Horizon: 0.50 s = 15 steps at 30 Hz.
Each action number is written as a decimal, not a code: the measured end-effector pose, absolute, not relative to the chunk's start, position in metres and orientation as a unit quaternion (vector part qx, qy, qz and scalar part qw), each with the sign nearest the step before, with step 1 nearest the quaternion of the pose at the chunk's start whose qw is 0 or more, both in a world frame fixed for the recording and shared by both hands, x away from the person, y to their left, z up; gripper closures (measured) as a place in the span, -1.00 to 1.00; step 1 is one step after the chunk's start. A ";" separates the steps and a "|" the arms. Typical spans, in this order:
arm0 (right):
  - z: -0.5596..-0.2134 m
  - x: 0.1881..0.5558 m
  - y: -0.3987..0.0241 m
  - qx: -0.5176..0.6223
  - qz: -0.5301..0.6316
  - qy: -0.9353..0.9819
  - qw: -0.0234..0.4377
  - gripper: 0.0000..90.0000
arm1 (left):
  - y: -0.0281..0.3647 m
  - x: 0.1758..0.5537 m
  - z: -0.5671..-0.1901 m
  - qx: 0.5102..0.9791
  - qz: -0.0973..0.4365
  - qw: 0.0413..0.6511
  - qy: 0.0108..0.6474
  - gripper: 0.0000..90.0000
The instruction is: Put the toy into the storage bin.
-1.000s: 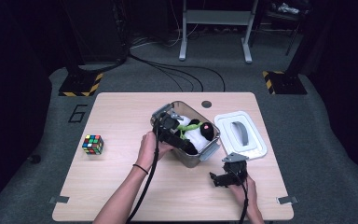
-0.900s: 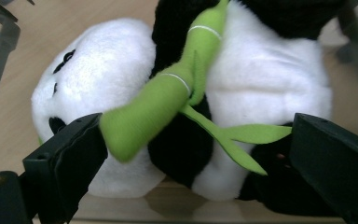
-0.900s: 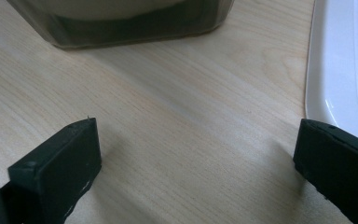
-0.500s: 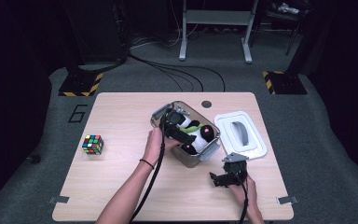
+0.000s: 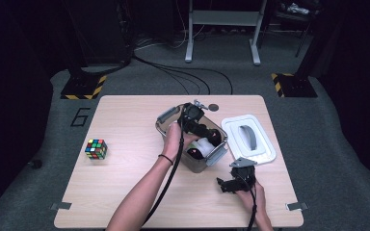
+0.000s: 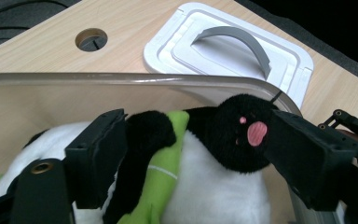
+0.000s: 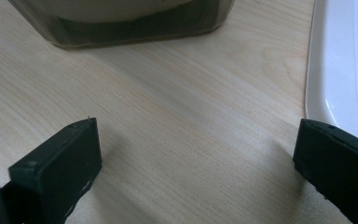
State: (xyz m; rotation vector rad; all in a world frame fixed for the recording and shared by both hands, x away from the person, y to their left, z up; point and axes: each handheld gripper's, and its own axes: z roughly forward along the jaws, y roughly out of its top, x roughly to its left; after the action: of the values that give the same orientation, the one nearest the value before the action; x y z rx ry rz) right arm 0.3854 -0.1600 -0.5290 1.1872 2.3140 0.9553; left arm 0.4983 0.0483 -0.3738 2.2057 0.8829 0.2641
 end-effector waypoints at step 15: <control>-0.529 0.385 -0.160 0.423 0.339 0.820 0.184 -1.00 | 0.031 0.499 -0.385 0.887 0.088 0.321 0.318 0.27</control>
State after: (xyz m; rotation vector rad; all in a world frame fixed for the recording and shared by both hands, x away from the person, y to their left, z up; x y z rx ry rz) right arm 0.3852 -0.1598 -0.5291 1.1919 2.3120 0.9552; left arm 0.4988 0.0312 -0.3847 2.3309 0.8357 0.2317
